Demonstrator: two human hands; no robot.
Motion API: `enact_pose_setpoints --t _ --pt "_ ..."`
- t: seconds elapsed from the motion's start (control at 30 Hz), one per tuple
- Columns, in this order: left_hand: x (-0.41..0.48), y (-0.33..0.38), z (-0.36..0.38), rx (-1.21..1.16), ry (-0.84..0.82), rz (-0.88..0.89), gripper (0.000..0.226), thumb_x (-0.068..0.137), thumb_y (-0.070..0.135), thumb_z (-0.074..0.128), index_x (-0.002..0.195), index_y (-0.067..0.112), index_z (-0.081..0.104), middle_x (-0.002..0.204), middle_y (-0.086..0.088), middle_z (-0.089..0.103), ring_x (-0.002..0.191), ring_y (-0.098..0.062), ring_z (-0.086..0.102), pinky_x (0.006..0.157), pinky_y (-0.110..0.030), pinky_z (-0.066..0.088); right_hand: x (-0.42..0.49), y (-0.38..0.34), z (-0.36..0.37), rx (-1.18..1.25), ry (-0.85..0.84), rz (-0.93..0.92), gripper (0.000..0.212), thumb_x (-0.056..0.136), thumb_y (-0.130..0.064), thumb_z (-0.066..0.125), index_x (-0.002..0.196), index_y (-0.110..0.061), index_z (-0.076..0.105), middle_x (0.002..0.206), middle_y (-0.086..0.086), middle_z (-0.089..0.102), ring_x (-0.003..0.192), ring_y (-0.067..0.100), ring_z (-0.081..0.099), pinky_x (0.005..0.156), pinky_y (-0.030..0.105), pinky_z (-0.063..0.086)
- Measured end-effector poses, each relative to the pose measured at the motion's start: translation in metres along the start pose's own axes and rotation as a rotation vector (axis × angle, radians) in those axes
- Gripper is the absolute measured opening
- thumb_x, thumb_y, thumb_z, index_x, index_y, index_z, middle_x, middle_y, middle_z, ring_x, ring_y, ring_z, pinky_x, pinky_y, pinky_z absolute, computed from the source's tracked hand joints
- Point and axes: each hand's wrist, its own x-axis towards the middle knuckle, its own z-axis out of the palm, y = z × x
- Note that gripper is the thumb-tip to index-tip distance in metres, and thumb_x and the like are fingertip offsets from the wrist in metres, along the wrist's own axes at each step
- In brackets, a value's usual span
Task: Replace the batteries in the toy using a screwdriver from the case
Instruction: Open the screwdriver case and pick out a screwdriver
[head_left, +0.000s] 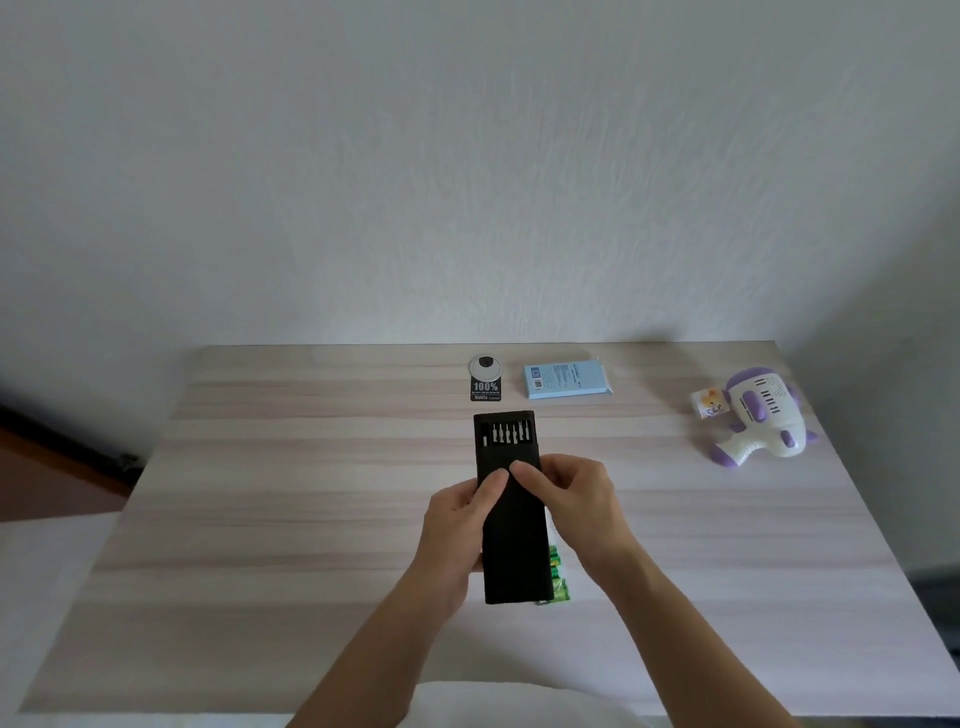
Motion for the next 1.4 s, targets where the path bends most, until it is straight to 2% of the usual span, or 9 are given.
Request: enact_pose_setpoints --t 0.1,0.23,0.37,0.47,0.67,0.8,1.03,1.2,1.4 --pt "0.001 -0.002 -0.004 -0.038 -0.083 0.02 0.021 0.099 0.02 0.058 0.114 0.011 0.07 0.102 -0.012 0.076 0.095 -0.029 0.074 0.071 -0.041 0.059 -0.001 -0.004 -0.008 0.101 -0.082 -0.023 0.011 0.091 -0.011 0.069 0.098 -0.006 0.076 0.088 0.009 0.077 0.086 0.024 0.075 0.08 0.038 0.062" --pt "0.002 -0.007 -0.01 -0.135 -0.171 0.002 0.03 0.095 0.0 0.058 0.121 0.011 0.067 0.113 -0.018 0.072 0.105 -0.037 0.07 0.085 -0.053 0.058 -0.002 -0.001 -0.012 0.097 -0.155 -0.025 0.022 0.088 -0.002 0.07 0.108 -0.011 0.075 0.098 0.006 0.077 0.096 0.024 0.073 0.086 0.034 0.06" --pt "-0.001 0.0 -0.002 -0.188 -0.071 -0.089 0.026 0.099 0.033 0.056 0.113 0.017 0.071 0.104 -0.012 0.075 0.096 -0.03 0.073 0.075 -0.042 0.059 -0.008 -0.003 -0.005 0.068 -0.084 0.011 0.009 0.092 -0.019 0.07 0.097 -0.017 0.076 0.089 0.0 0.078 0.088 0.015 0.074 0.077 0.028 0.061" --pt "0.0 0.001 0.001 -0.113 -0.035 -0.071 0.037 0.097 0.048 0.055 0.107 0.017 0.073 0.099 -0.008 0.077 0.092 -0.027 0.075 0.074 -0.041 0.06 -0.011 -0.003 0.001 0.032 -0.019 0.016 0.018 0.092 -0.029 0.069 0.088 -0.013 0.076 0.082 0.001 0.077 0.081 0.015 0.075 0.071 0.03 0.062" --pt "0.004 -0.005 -0.005 -0.109 -0.088 -0.012 0.024 0.098 0.025 0.059 0.112 0.012 0.072 0.101 -0.012 0.076 0.093 -0.031 0.074 0.069 -0.04 0.059 -0.011 -0.005 -0.009 0.159 -0.097 0.009 0.012 0.091 -0.007 0.069 0.1 -0.008 0.076 0.09 0.009 0.078 0.088 0.023 0.075 0.076 0.031 0.06" --pt "0.006 -0.012 -0.01 -0.154 -0.151 -0.013 0.024 0.096 0.008 0.059 0.117 0.008 0.069 0.113 -0.019 0.072 0.1 -0.036 0.071 0.085 -0.052 0.058 -0.013 -0.001 -0.012 0.192 -0.178 -0.019 0.032 0.087 0.007 0.067 0.113 -0.011 0.073 0.102 0.006 0.078 0.098 0.023 0.074 0.083 0.028 0.058" --pt "0.009 -0.012 -0.01 -0.371 -0.164 -0.06 0.031 0.096 0.007 0.055 0.126 0.008 0.062 0.122 -0.02 0.069 0.111 -0.038 0.067 0.097 -0.055 0.053 -0.019 0.011 -0.01 -0.103 -0.069 0.112 0.047 0.082 -0.027 0.08 0.125 -0.034 0.062 0.109 -0.008 0.07 0.091 0.009 0.071 0.082 0.031 0.06" --pt "0.012 -0.007 -0.008 -0.469 -0.07 -0.05 0.021 0.098 0.019 0.058 0.117 0.013 0.063 0.102 -0.01 0.075 0.087 -0.022 0.075 0.077 -0.04 0.059 -0.027 0.016 -0.023 -0.155 -0.183 0.228 0.025 0.082 -0.028 0.08 0.104 -0.021 0.07 0.088 0.0 0.077 0.079 0.015 0.075 0.072 0.029 0.061" --pt "0.013 -0.013 -0.011 -0.468 0.031 -0.038 0.021 0.097 0.014 0.06 0.116 0.007 0.063 0.1 -0.011 0.077 0.093 -0.024 0.075 0.073 -0.034 0.061 -0.028 0.019 -0.029 -0.111 -0.118 0.171 0.012 0.083 -0.022 0.079 0.086 -0.012 0.073 0.079 0.006 0.075 0.075 0.02 0.073 0.067 0.027 0.054"
